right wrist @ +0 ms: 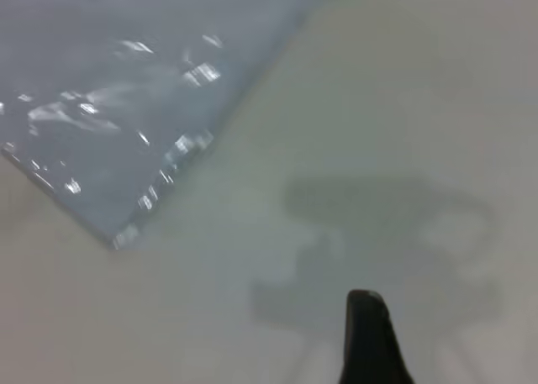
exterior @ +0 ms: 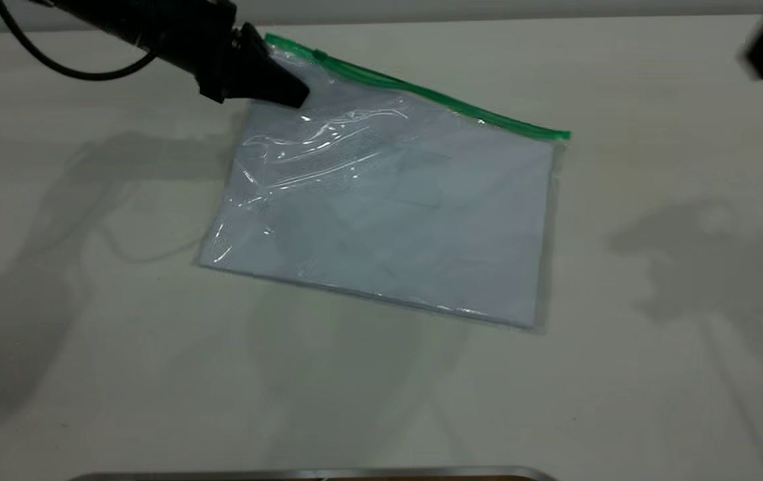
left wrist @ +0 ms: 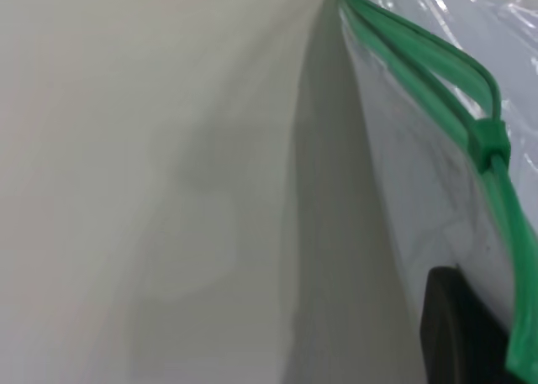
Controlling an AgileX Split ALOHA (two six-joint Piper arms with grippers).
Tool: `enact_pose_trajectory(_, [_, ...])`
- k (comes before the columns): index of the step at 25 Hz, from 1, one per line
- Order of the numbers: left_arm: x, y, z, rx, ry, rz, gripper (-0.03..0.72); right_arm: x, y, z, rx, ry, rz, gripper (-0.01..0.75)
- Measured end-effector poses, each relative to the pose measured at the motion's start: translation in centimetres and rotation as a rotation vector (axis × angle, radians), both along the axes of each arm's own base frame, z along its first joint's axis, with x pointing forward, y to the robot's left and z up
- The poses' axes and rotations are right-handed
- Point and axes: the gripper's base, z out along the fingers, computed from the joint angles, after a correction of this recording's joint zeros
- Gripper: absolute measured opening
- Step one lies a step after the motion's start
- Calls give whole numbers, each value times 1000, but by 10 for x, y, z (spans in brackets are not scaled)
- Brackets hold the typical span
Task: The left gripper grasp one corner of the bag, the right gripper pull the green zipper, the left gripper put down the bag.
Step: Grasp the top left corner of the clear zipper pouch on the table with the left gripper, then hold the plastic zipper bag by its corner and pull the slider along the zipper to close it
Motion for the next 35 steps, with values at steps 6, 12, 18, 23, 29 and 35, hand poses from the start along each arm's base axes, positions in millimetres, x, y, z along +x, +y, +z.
enact_pose_trajectory(6, [-10,-31,1,-2,-99,-159,53,48,54,-35,22,7,231,520])
enact_pose_trajectory(12, [-21,-62,0,12,-114,-233,53,76,102,-59,64,8,399,520])
enact_pose_trajectory(18, [-26,-79,-2,38,-135,-266,53,85,127,-70,108,-8,493,520])
enact_pose_trajectory(23, [-32,-93,-2,40,-140,-292,53,89,132,-78,156,-29,510,520])
enact_pose_trajectory(29, [-39,-110,-3,44,-149,-321,53,88,136,-88,201,-14,519,520])
enact_pose_trajectory(35, [-39,-112,-1,24,-145,-301,53,88,136,-91,205,-10,515,520])
